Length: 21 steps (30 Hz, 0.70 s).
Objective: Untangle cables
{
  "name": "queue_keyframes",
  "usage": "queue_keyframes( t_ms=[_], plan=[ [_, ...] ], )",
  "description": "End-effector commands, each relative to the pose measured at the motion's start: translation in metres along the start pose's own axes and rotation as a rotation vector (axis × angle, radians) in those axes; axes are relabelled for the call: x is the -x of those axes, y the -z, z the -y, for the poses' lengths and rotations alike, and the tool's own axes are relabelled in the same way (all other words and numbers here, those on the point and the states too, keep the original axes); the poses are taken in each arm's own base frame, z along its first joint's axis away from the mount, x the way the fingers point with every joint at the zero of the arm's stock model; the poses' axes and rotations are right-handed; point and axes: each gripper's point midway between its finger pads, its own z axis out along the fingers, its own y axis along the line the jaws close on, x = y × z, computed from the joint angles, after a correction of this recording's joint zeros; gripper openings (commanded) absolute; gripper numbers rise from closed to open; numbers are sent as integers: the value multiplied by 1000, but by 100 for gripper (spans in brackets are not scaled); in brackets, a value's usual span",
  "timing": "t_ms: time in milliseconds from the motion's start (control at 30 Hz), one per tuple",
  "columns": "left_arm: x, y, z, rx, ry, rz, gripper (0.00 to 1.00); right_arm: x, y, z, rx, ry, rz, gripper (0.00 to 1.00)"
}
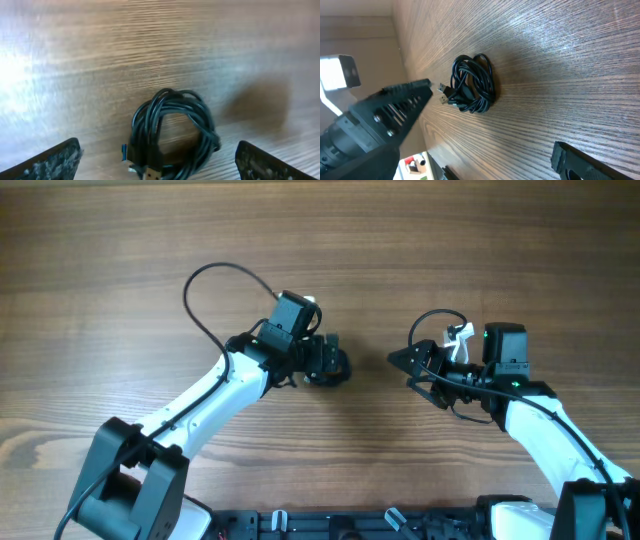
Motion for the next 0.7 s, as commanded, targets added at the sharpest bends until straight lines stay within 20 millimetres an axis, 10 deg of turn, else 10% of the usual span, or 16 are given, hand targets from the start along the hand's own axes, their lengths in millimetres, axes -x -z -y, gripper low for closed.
queue_keyframes(
  t_ms=[0, 200, 400, 500, 667],
  plan=[
    [6, 3, -3, 14, -469, 23, 97, 0, -1, -2, 2, 21, -5, 100],
    [20, -15, -12, 29, -510, 62, 70, 1, -1, -1, -3, 21, -1, 100],
    [-25, -58, -13, -68, -485, -113, 67, 1, -1, -1, -4, 21, 0, 100],
    [-32, -63, -12, -81, -402, -141, 12, 1, -1, -1, -4, 21, -1, 100],
    [-20, -57, -19, -28, -202, -111, 4, 1, -1, -1, -3, 24, -2, 100]
  ],
)
